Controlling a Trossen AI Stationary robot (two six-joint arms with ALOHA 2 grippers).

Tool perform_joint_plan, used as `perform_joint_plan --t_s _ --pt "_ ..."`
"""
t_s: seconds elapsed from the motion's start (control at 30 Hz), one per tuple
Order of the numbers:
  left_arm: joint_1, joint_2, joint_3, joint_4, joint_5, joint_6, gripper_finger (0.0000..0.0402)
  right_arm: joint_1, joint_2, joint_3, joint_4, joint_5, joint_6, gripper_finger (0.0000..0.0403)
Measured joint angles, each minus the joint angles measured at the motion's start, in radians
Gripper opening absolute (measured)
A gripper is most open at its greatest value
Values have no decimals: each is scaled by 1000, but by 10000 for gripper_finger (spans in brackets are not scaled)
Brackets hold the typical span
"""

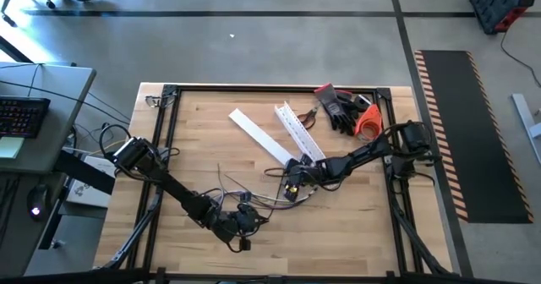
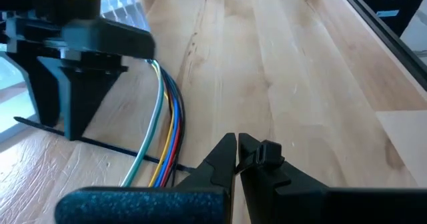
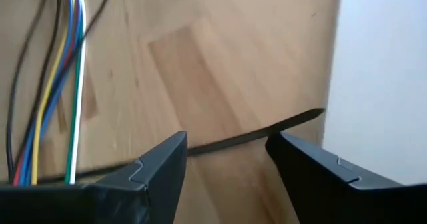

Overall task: Ziptie cables
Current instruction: Wrap the colored cables with the black zip tie

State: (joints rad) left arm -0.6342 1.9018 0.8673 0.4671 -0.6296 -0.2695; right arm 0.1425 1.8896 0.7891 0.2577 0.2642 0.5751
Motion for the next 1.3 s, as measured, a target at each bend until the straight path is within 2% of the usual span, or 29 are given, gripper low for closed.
perform_joint_plan --t_s 0.17,0.23,0.53,0.77,0.9,1.07,1.3 --pt "-1 0 0 1 0 0 0 -23 3 -136 312 -20 -8 200" --pt "-1 0 0 1 -1 0 0 -22 5 -162 380 -32 -43 194" --pt "-1 0 0 2 -2 -7 0 12 7 -172 404 -84 -153 135" --pt "-1 0 0 42 -6 24 0 16 43 -172 472 -71 -151 83" --pt "-1 0 0 91 -6 75 0 16 81 -168 543 -57 -133 73" --pt "-1 0 0 108 14 88 0 15 91 -165 541 -55 -89 91" --pt "-1 0 0 107 16 88 0 -15 90 -117 447 -46 -48 186"
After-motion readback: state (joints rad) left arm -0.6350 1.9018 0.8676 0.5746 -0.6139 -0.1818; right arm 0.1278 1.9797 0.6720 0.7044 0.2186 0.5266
